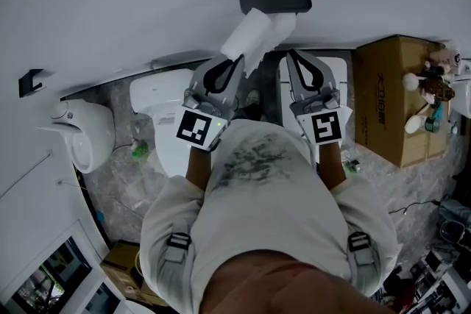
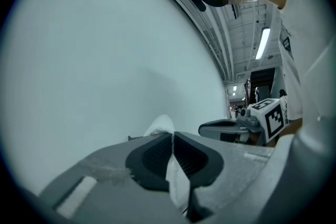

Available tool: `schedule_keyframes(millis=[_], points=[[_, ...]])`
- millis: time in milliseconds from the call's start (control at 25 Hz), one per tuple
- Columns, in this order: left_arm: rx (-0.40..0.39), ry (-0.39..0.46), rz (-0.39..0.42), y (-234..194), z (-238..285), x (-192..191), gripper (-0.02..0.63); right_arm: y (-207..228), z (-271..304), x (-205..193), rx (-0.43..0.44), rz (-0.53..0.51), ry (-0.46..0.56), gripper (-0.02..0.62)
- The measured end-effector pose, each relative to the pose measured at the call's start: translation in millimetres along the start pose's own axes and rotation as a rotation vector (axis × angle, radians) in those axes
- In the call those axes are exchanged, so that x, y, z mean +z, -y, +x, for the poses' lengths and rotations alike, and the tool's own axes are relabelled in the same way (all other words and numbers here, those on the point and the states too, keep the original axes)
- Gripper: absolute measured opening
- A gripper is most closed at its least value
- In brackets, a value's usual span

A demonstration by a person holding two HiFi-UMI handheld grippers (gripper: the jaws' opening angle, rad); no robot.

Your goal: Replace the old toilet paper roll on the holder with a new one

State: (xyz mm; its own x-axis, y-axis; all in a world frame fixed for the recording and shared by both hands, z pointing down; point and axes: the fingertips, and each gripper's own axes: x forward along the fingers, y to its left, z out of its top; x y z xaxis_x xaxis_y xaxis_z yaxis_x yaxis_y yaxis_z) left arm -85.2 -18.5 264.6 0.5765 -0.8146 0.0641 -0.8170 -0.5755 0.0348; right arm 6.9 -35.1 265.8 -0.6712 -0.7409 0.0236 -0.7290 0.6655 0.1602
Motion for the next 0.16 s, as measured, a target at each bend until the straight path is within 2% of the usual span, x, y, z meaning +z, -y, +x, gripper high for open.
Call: schedule_keyframes(millis=[160], points=[[-0.001, -0.007, -0.001, -0.1, 1.2, -0.8, 0.015, -0.1, 1.6, -1.2, 0.004, 0.007, -0.002, 0.002]])
